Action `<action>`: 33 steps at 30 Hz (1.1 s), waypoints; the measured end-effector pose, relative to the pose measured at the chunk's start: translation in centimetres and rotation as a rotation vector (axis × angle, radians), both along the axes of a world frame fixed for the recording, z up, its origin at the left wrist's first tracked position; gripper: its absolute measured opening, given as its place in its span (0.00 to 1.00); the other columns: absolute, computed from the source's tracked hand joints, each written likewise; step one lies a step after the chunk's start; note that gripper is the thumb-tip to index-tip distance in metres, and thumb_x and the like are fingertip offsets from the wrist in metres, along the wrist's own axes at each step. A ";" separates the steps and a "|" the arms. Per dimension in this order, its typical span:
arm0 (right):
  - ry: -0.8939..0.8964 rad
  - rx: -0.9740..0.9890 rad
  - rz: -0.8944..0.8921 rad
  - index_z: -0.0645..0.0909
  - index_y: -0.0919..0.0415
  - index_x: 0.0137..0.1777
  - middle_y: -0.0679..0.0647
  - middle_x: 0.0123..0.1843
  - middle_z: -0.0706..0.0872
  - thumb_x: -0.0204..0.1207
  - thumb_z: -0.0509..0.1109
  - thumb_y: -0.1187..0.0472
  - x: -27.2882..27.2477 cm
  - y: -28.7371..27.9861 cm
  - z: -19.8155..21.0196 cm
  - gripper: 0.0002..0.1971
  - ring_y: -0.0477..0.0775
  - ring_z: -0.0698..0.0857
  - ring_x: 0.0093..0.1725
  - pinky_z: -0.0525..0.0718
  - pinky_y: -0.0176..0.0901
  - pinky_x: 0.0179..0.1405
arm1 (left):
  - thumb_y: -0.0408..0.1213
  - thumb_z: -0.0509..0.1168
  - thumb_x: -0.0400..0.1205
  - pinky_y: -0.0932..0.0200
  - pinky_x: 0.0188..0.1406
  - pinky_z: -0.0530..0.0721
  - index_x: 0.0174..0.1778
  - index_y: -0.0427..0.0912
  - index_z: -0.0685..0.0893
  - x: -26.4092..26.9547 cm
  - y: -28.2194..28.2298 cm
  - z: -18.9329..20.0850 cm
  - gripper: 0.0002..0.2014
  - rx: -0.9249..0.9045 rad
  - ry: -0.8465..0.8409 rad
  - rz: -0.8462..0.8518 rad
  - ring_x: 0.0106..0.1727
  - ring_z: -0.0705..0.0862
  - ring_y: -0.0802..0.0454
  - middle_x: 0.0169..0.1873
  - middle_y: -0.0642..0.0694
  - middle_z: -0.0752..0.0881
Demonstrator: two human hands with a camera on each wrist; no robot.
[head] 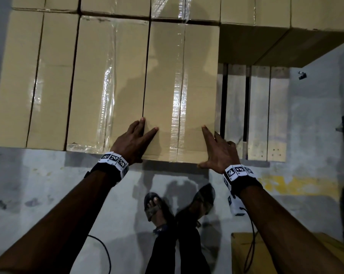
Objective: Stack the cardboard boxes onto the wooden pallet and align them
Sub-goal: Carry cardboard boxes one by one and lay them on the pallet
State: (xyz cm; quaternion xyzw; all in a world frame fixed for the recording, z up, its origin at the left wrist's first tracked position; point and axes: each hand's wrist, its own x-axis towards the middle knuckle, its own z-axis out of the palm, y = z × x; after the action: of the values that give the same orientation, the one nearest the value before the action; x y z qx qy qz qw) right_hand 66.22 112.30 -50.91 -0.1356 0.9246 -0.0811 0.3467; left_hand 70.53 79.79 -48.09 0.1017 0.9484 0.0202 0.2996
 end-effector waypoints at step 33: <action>-0.068 -0.327 -0.398 0.63 0.53 0.89 0.60 0.90 0.60 0.76 0.81 0.44 4.7 -2.1 21.5 0.45 0.60 0.63 0.88 0.65 0.53 0.85 | 0.51 0.79 0.79 0.44 0.79 0.74 0.83 0.46 0.75 10.9 0.9 21.4 0.38 0.334 -0.039 0.690 0.81 0.73 0.36 0.83 0.37 0.73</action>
State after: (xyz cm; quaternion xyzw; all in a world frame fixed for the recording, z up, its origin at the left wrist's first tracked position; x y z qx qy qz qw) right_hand 70.96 110.23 -29.43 -0.0025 0.8955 -0.3003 0.3284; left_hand 81.46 80.67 -26.66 -0.1766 0.9046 0.2761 0.2726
